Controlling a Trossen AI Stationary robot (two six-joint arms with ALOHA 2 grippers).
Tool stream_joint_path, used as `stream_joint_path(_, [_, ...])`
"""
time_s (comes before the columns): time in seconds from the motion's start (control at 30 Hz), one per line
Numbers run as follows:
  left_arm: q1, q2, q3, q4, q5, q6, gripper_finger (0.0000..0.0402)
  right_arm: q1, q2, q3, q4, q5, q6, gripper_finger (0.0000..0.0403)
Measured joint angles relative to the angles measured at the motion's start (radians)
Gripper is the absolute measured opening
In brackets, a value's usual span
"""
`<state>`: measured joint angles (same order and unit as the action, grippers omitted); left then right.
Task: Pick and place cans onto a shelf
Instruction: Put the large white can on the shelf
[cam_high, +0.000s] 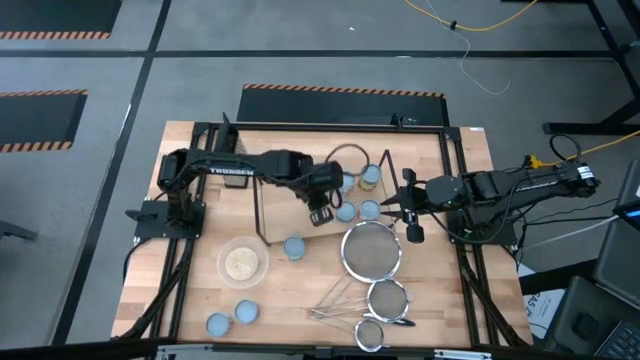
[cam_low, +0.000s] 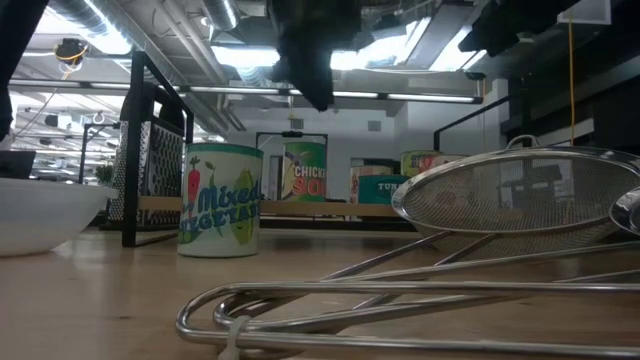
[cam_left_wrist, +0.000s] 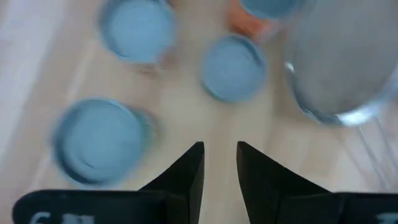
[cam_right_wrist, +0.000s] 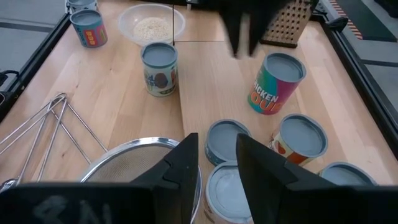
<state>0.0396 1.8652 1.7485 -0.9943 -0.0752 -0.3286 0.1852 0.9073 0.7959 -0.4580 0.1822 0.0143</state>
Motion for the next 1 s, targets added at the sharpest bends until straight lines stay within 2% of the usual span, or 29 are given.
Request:
stream_joint_path(0.17, [-0.096,0.0,0.015,-0.028,0.051,-0.016,0.0089,0.0,0.0,0.0,0.0,0.0,0.0,0.0113])
stream_joint_path(0.4, [-0.245,0.001,0.015,-0.097,0.052,-0.107,0.0088,0.0,0.0,0.0,0.0,0.0,0.0,0.0113])
stream_joint_path(0.7, [-0.387,0.001,0.015,-0.098,0.032,-0.135,0.0086,0.0,0.0,0.0,0.0,0.0,0.0,0.0113])
stream_joint_path(1.0, [-0.436,0.008,-0.008,-0.093,-0.131,-0.143,0.0086,0.0,0.0,0.0,0.0,0.0,0.0,0.0113])
